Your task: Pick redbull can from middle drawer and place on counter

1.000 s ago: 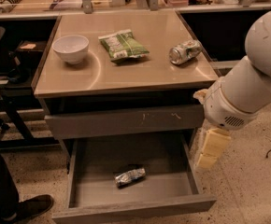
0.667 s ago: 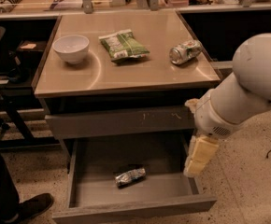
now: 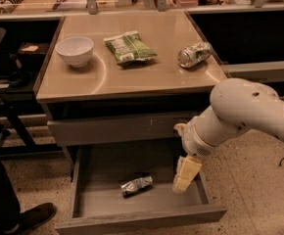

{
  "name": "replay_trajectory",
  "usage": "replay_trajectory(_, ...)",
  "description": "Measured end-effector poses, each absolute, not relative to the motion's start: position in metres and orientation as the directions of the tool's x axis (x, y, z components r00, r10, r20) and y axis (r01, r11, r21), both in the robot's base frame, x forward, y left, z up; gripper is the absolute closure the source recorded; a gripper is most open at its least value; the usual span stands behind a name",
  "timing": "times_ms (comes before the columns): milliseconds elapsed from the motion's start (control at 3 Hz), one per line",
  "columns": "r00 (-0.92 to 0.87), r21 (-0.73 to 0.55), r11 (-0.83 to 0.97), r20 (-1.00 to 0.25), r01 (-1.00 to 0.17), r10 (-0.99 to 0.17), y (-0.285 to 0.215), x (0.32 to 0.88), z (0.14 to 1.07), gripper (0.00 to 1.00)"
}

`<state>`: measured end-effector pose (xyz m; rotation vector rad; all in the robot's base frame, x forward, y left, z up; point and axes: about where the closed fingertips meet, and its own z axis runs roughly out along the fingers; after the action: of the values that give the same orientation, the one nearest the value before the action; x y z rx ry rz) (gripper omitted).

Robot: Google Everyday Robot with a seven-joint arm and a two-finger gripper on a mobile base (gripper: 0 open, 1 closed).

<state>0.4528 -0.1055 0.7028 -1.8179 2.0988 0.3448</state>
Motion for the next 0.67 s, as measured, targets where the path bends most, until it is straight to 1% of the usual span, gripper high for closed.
replay_trajectory(667,-0.120,-0.034,0.148,-0.419,-0.988,-0.900,-0.1005,0.4527,0.6908,0.00)
